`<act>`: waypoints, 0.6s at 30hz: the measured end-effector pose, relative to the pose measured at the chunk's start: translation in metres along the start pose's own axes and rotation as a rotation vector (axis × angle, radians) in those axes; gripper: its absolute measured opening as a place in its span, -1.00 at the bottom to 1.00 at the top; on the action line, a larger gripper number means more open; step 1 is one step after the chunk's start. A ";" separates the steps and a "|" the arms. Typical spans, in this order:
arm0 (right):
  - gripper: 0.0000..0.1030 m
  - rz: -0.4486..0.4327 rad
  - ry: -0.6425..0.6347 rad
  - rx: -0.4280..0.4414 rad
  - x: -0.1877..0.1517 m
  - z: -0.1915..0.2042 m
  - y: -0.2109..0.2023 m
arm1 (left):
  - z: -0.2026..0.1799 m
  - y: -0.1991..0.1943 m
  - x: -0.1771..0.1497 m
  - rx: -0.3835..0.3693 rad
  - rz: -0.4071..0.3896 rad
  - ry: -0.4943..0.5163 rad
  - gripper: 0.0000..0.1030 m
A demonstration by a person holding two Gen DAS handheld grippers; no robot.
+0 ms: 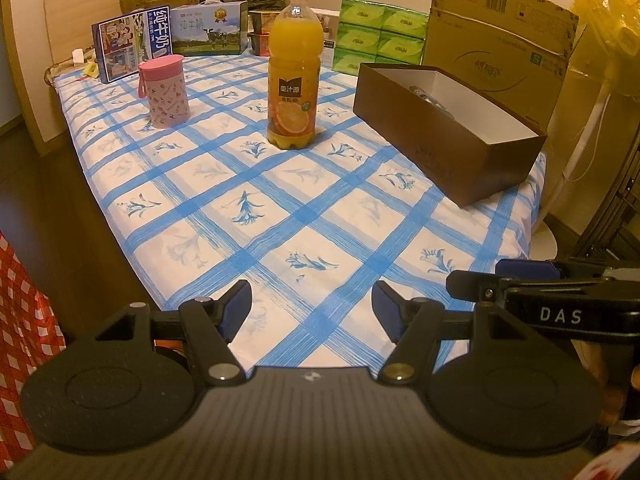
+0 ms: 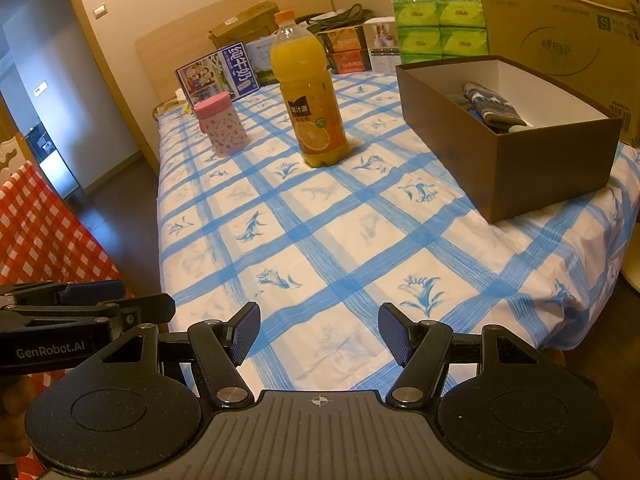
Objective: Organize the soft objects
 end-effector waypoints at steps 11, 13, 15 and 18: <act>0.27 0.006 0.008 -0.005 -0.001 -0.003 0.001 | -0.003 0.002 -0.001 -0.004 0.004 0.002 0.24; 0.27 0.008 0.010 -0.005 -0.001 -0.003 0.002 | -0.003 0.004 -0.001 -0.007 0.007 0.006 0.24; 0.27 0.010 0.013 -0.007 -0.001 -0.003 0.003 | -0.003 0.005 -0.001 -0.009 0.009 0.007 0.24; 0.27 0.012 0.015 -0.009 0.000 -0.004 0.003 | -0.003 0.006 0.000 -0.010 0.008 0.008 0.24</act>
Point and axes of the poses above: each gripper's, at about its wrist camera, not at the fingertips, and y roughly the way its jaws point, z to its left, x to its top, the point moved 6 cm from there along y, roughly the way its jaws point, and after that the axes turned 4 degrees about -z, right-handed, at the moved point
